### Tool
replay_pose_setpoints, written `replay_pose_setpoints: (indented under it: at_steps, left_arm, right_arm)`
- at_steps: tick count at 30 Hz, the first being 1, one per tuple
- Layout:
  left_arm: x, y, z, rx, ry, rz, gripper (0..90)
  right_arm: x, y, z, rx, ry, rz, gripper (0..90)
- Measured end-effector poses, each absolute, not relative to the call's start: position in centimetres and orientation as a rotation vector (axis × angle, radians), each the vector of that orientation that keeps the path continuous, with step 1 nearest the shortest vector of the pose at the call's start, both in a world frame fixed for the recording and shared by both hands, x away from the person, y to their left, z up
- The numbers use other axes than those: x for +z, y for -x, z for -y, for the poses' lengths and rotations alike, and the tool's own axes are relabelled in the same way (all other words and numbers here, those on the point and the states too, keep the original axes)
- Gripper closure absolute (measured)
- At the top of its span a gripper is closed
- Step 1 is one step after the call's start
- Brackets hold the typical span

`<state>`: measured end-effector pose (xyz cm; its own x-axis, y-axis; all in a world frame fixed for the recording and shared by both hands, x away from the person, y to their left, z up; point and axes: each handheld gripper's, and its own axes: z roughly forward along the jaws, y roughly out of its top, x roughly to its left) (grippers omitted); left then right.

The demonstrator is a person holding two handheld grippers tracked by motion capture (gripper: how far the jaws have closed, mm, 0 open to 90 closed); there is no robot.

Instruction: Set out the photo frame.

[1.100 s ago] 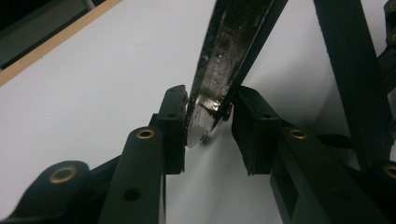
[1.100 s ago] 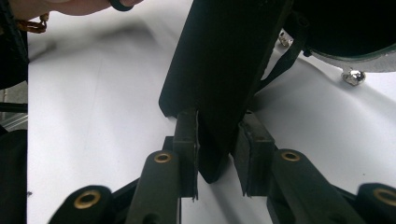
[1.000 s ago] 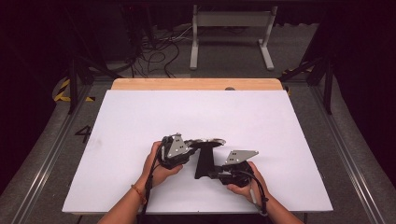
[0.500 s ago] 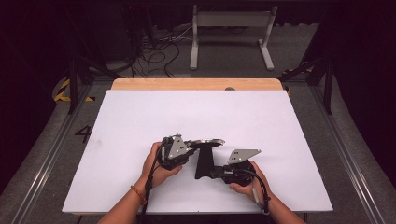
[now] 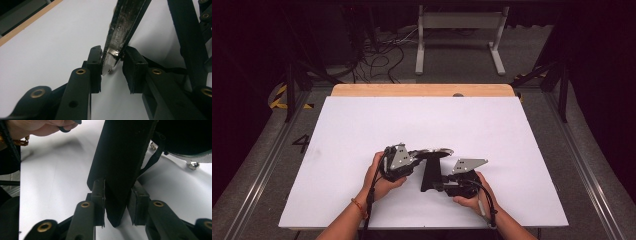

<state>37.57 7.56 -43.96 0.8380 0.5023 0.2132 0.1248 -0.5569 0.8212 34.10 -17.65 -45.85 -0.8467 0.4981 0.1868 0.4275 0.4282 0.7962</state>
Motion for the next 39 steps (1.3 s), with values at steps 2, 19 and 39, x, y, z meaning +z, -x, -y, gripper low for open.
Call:
replay_pose_setpoints:
  at_steps: [2,19,39]
  left_arm:
    - [-44.0,-37.5,-7.6,0.549,-2.134,-0.456,69.8]
    - [-43.8,-37.0,-7.4,0.586,-2.174,-0.427,74.1]
    - [-43.7,-35.9,-6.7,0.642,-2.194,-0.422,79.0]
  right_arm:
    - [-46.0,-34.3,17.9,1.435,-0.852,-2.598,73.0]
    - [-45.8,-34.8,19.0,1.444,-0.820,-2.650,75.2]
    - [-45.2,-35.2,20.4,1.363,-0.846,-2.617,71.6]
